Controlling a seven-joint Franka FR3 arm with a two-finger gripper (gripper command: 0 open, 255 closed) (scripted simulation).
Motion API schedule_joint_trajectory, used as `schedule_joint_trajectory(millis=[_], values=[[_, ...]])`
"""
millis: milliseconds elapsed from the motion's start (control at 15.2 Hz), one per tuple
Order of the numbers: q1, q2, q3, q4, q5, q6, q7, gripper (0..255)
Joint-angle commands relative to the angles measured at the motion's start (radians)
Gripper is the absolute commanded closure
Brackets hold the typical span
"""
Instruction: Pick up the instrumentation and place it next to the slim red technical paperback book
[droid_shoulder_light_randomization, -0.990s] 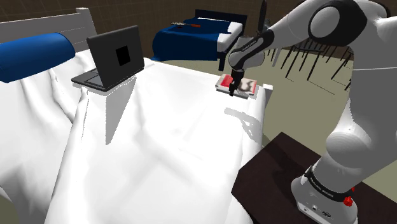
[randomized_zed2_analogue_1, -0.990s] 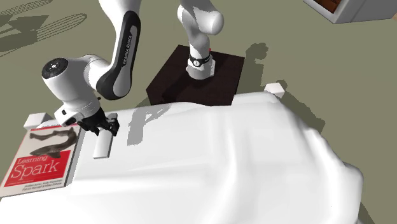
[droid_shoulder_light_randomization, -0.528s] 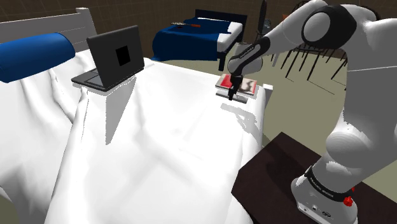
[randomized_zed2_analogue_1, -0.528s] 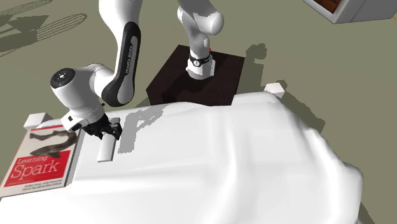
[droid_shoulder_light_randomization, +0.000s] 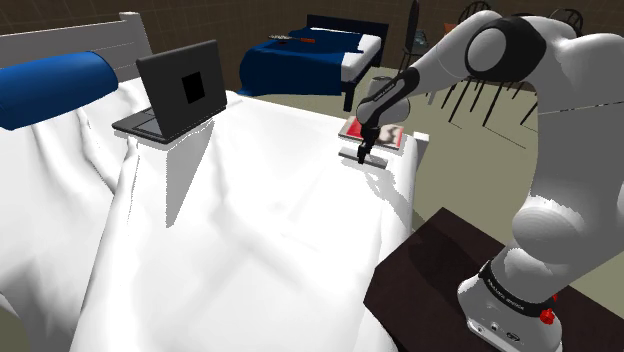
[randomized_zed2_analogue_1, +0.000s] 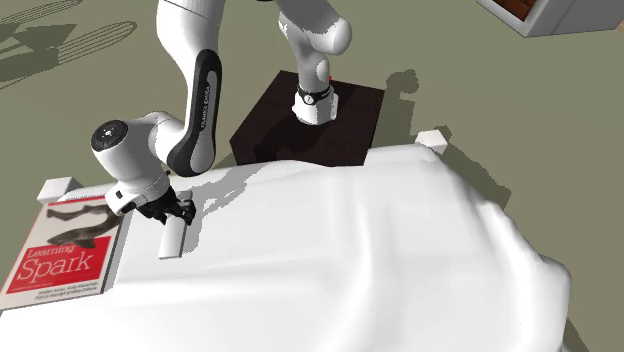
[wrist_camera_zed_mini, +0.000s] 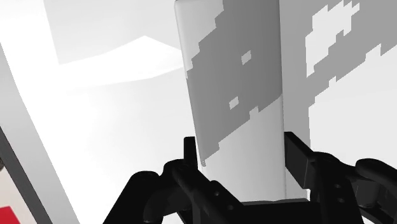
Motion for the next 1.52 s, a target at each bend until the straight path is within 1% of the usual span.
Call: schedule_joint_trajectory(millis=[0, 264, 330, 660, 924, 1452], values=[[0.0, 0.001, 0.0, 0.001, 0.0, 0.001, 0.0, 255], [0.0, 0.001, 0.0, 0.001, 0.0, 0.001, 0.0, 255], [0.0, 0.001, 0.0, 0.001, 0.0, 0.001, 0.0, 0], [0.0, 0.001, 0.0, 0.001, 0.0, 0.001, 0.0, 0], [-0.002, -0.094, 0.005, -0.007, 0.006, -0.086, -0.004, 0], [-0.002, -0.094, 0.005, -0.007, 0.006, -0.086, -0.004, 0]])
